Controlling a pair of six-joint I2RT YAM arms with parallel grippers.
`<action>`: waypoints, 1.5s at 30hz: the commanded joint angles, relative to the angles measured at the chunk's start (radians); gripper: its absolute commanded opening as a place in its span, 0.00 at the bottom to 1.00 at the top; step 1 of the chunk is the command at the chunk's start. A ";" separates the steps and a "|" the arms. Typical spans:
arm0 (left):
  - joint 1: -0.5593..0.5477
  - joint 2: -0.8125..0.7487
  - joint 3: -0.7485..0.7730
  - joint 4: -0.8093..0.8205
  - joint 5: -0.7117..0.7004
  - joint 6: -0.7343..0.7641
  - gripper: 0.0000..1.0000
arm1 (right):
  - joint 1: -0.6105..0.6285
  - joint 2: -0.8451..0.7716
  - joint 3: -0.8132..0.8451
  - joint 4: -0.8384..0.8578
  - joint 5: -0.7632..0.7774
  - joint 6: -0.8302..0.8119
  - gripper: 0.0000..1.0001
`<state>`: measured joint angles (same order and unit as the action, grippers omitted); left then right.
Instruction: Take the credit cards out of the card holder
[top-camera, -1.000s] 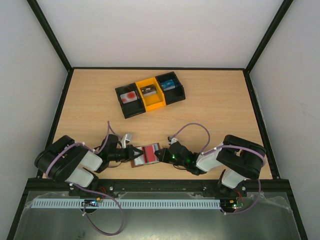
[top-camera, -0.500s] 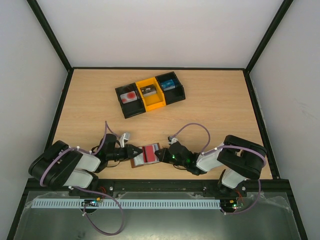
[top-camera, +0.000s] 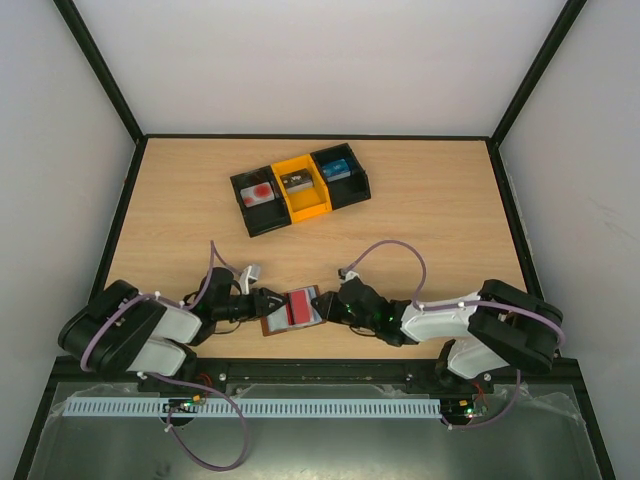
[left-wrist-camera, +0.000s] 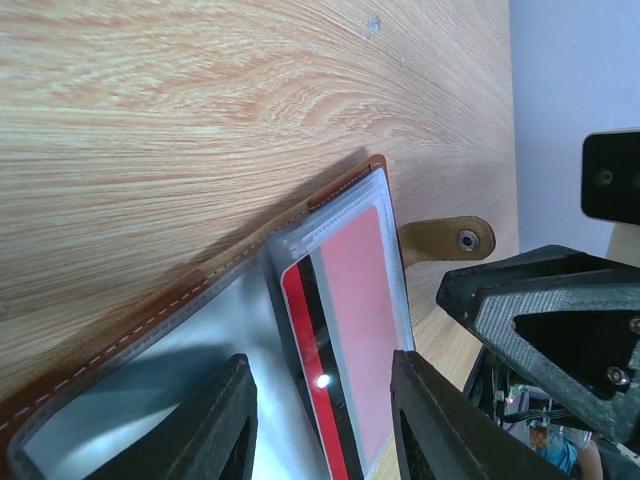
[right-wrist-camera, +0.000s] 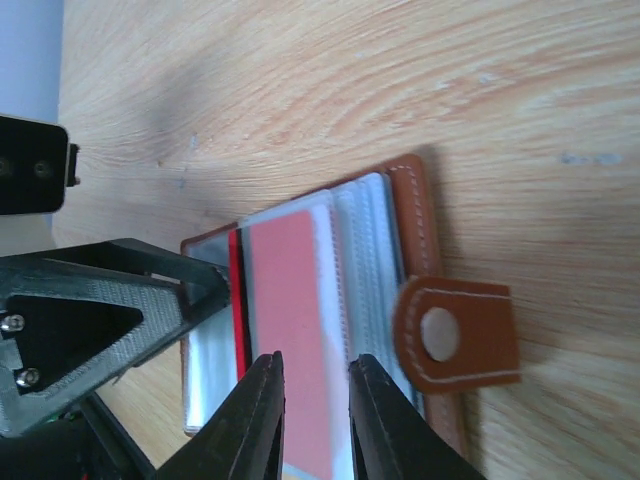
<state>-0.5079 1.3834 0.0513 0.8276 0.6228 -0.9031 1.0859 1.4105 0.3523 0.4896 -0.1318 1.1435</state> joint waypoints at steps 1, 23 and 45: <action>-0.010 0.033 -0.007 0.017 -0.012 -0.003 0.40 | 0.004 0.006 0.051 -0.030 -0.015 -0.021 0.19; -0.029 0.117 -0.019 0.151 -0.014 -0.054 0.39 | 0.012 0.225 0.017 0.148 -0.078 0.028 0.11; -0.044 0.160 -0.027 0.229 -0.014 -0.092 0.11 | 0.020 0.242 -0.032 0.203 -0.058 0.070 0.11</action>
<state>-0.5560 1.5661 0.0372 1.0634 0.6178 -1.0199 1.0935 1.6253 0.3500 0.7773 -0.2024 1.2022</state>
